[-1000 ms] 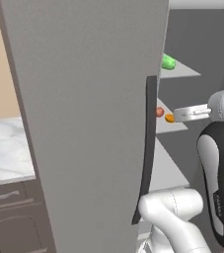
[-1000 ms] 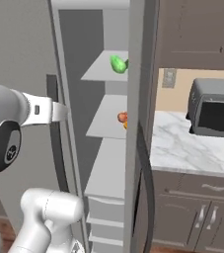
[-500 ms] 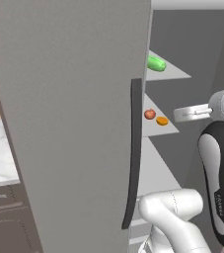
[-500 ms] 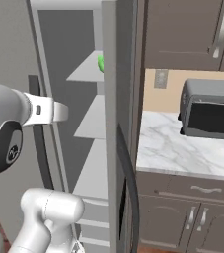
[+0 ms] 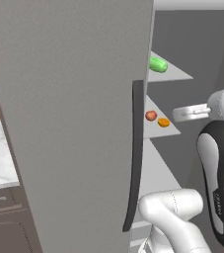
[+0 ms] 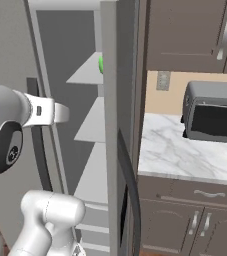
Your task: Take the corn and lemon wedge from the highest rack and move them to the second highest rack where the peach and orange are located, to maximize freezer space. Close the freezer door after rearranging.
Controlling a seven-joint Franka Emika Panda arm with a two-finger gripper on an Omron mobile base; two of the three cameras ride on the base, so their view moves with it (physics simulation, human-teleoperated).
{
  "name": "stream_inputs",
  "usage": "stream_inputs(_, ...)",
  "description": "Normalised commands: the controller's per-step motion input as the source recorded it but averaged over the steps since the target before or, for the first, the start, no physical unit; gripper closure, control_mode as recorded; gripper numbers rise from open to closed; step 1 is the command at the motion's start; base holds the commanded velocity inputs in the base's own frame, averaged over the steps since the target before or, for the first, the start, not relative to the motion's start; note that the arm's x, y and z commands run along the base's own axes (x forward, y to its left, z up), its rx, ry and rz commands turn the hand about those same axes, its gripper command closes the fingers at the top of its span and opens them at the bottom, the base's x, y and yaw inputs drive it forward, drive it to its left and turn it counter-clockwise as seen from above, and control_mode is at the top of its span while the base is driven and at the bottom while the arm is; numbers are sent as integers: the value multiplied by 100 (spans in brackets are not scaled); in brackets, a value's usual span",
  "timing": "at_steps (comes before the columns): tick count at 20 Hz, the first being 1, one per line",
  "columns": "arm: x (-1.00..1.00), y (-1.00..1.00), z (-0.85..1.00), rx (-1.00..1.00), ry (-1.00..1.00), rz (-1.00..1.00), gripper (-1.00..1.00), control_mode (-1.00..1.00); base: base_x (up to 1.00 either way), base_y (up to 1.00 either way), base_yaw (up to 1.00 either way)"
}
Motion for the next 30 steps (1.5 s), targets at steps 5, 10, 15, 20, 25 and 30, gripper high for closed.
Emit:
stream_inputs(5,34,0,22,0,20,-1,-100,-100,0,0,0)
stream_inputs(10,55,-6,11,0,19,-2,-100,-100,0,0,0)
stream_inputs(15,63,-24,0,0,1,0,-100,-100,0,0,0)
stream_inputs(20,66,-17,-3,0,0,0,-100,-100,0,0,0)
stream_inputs(25,96,-24,-3,0,0,0,-100,-100,0,0,0)
stream_inputs(30,92,-45,-18,-1,0,0,-100,-100,0,0,0)
